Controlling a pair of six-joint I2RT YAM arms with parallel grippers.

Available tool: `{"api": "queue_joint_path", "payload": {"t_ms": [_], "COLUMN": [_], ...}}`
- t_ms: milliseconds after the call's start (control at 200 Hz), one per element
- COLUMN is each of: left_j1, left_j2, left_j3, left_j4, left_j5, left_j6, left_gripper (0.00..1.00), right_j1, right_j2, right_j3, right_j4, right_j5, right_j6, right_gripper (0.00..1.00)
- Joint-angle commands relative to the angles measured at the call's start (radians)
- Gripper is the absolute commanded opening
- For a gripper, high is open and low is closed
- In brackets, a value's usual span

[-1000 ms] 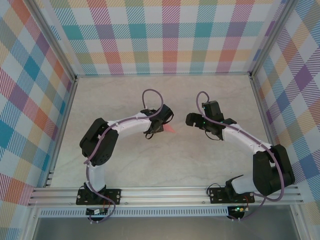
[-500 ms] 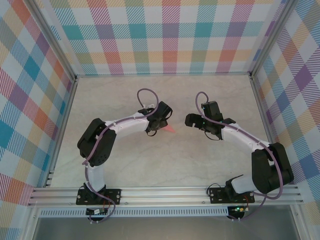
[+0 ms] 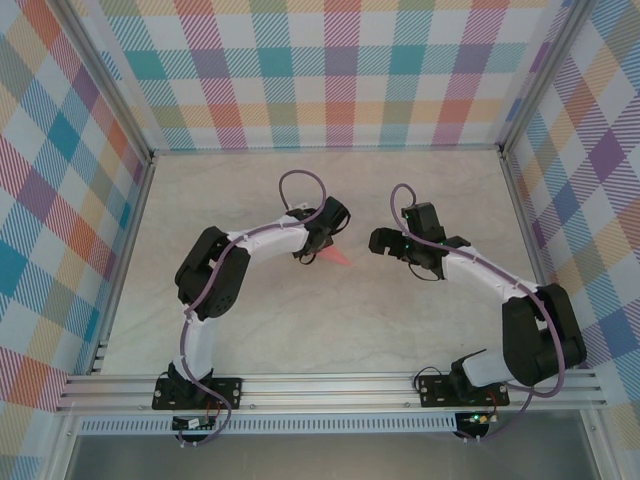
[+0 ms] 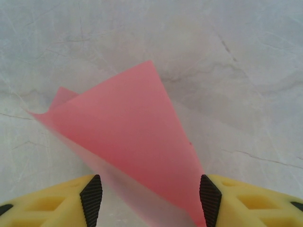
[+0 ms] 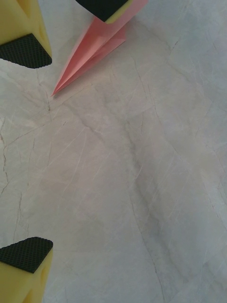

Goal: Fold a paper plane with a square sheet of paper (pick it up from the middle)
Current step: Turn over a paper plane at the center of the table.

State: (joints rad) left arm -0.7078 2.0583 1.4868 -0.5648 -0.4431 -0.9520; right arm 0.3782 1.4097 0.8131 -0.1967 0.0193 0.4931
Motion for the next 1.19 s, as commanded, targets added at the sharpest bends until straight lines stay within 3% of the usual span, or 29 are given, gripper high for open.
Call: {"api": "queue_joint_path", "payload": {"t_ms": [0, 375, 765, 945, 1190], "left_j1": [0.009, 0.008, 0.008, 0.008, 0.008], "left_j2": [-0.005, -0.066, -0.183, -0.288, -0.432], "left_j3": [0.023, -0.021, -0.083, -0.143, -0.237], "left_j4": [-0.041, -0.042, -0.026, 0.007, 0.166], "left_j5": [-0.019, -0.023, -0.022, 0.025, 0.23], "left_j6": [-0.005, -0.022, -0.027, 0.023, 0.175], "left_gripper": [0.54, 0.35, 0.0, 0.0, 0.0], "right_j1": [-0.007, -0.006, -0.005, -0.007, -0.006], "right_j2": [0.011, 0.034, 0.039, 0.031, -0.002], "right_j3": [-0.001, 0.011, 0.012, 0.013, 0.002], "right_j4": [0.004, -0.002, 0.0, -0.001, 0.006], "right_j5": [-0.014, -0.02, -0.022, -0.024, -0.027], "right_j6": [0.015, 0.02, 0.021, 0.022, 0.026], "right_gripper": [0.95, 0.95, 0.95, 0.95, 0.95]}}
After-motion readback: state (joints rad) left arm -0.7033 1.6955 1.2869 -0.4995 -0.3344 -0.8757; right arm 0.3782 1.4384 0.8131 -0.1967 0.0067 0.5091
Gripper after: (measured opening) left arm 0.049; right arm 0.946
